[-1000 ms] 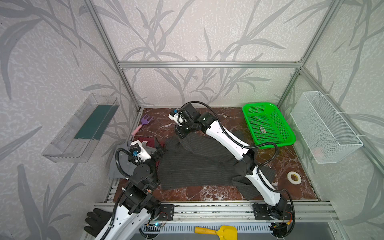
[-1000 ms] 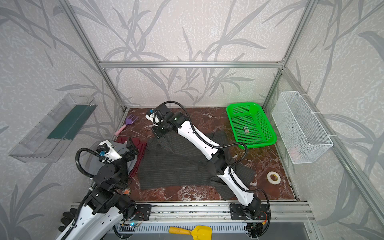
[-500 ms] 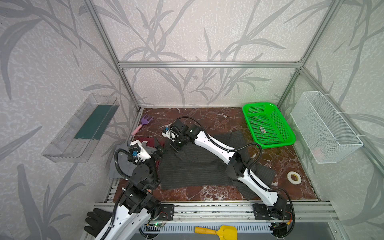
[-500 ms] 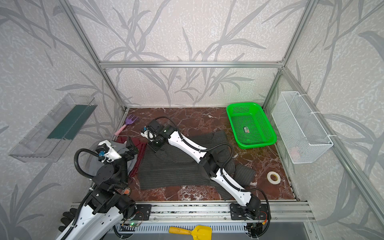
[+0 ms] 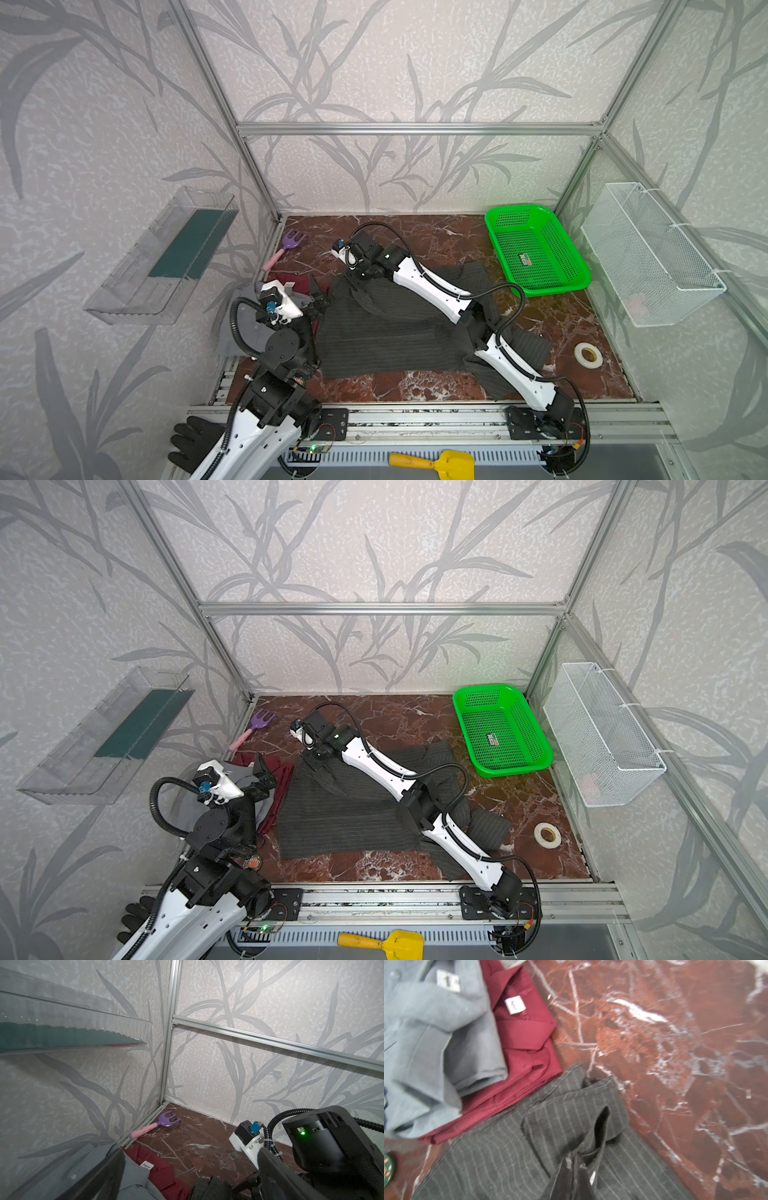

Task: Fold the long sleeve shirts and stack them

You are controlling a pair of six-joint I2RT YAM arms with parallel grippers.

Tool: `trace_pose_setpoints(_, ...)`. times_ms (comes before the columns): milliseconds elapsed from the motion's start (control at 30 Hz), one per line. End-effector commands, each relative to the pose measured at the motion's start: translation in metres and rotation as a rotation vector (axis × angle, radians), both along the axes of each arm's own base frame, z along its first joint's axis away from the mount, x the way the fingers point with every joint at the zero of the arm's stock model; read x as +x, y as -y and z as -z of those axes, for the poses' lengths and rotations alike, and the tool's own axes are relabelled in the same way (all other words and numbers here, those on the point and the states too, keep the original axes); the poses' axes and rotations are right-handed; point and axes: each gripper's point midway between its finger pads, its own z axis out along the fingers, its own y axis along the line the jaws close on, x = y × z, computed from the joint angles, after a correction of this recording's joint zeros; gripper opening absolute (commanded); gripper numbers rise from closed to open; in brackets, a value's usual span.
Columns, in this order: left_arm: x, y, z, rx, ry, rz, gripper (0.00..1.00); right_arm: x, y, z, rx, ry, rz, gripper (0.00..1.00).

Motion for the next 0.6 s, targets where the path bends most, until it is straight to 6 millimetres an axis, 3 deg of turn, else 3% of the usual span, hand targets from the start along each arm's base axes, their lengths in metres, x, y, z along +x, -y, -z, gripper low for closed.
trace_pose_setpoints(0, 0.000, -0.003, 0.000, 0.006, 0.007, -0.017, 0.99, 0.009, -0.010, -0.030, 0.069, 0.079, 0.031, 0.00)
trace_pose_setpoints(100, 0.000, -0.002, 0.000, 0.008, 0.007, -0.015, 0.99, 0.003, -0.019, -0.023, 0.076, 0.083, 0.001, 0.00)
trace_pose_setpoints(333, 0.000, -0.002, 0.000, 0.015, 0.007, -0.018, 0.99, -0.053, -0.057, 0.007, 0.070, 0.039, -0.174, 0.00)
trace_pose_setpoints(467, 0.001, -0.002, 0.001, 0.019, 0.004, -0.016, 0.99, -0.057, -0.060, 0.024, 0.075, -0.022, -0.161, 0.00)
trace_pose_setpoints(567, 0.001, -0.001, 0.001, 0.020, 0.002, -0.013, 0.99, -0.053, -0.057, 0.018, 0.143, -0.123, -0.150, 0.00)
